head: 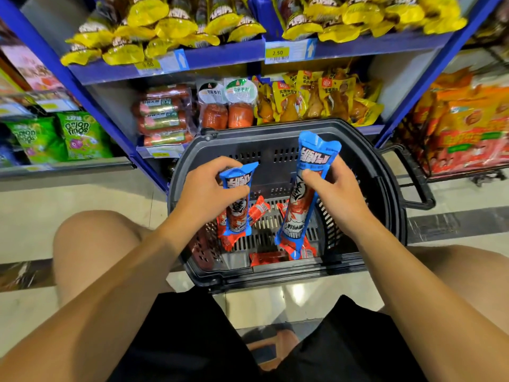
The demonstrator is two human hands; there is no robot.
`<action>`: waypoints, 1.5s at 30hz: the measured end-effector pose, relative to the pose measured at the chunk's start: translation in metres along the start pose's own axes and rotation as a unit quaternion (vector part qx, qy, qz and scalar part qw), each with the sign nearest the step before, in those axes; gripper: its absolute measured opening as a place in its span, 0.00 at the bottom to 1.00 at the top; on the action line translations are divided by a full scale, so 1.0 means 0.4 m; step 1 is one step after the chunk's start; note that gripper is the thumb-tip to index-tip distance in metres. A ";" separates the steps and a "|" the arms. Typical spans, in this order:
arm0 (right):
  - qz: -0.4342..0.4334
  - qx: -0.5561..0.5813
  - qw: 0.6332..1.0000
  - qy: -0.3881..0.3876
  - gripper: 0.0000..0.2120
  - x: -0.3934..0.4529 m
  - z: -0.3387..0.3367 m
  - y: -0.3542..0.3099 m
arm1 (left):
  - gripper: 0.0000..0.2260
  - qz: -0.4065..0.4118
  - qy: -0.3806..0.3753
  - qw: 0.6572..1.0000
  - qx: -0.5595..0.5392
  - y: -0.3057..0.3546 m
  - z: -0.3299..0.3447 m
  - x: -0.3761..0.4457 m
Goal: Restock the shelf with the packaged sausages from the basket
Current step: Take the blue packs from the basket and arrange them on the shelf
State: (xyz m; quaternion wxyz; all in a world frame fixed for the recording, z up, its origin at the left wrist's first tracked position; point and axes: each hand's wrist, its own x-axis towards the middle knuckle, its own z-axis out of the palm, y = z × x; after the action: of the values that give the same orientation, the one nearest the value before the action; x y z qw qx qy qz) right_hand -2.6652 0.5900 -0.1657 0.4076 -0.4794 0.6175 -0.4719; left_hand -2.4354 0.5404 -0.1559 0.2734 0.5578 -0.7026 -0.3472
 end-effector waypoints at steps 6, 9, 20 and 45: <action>0.010 -0.040 0.997 0.071 0.06 0.007 -0.001 0.015 | 0.12 -0.025 0.019 0.999 -0.009 -0.038 0.011 -0.019; 0.059 -0.039 0.992 0.100 0.04 0.015 -0.019 0.034 | 0.09 -0.077 0.061 0.995 -0.033 -0.062 0.017 -0.023; 0.325 0.288 0.872 0.226 0.03 -0.024 -0.041 0.117 | 0.01 -0.368 0.134 0.784 -0.482 -0.095 0.043 -0.053; 0.115 0.218 0.961 -0.124 0.22 -0.076 0.108 -0.123 | 0.15 -0.164 0.018 0.917 -0.364 0.030 -0.095 -0.136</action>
State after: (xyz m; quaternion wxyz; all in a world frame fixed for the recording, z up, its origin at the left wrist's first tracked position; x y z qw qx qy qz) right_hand -2.6073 0.6066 -0.1260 0.6272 -0.3596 0.4954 -0.4815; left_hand -2.4008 0.5881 -0.1230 0.4093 0.5331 -0.4213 -0.6089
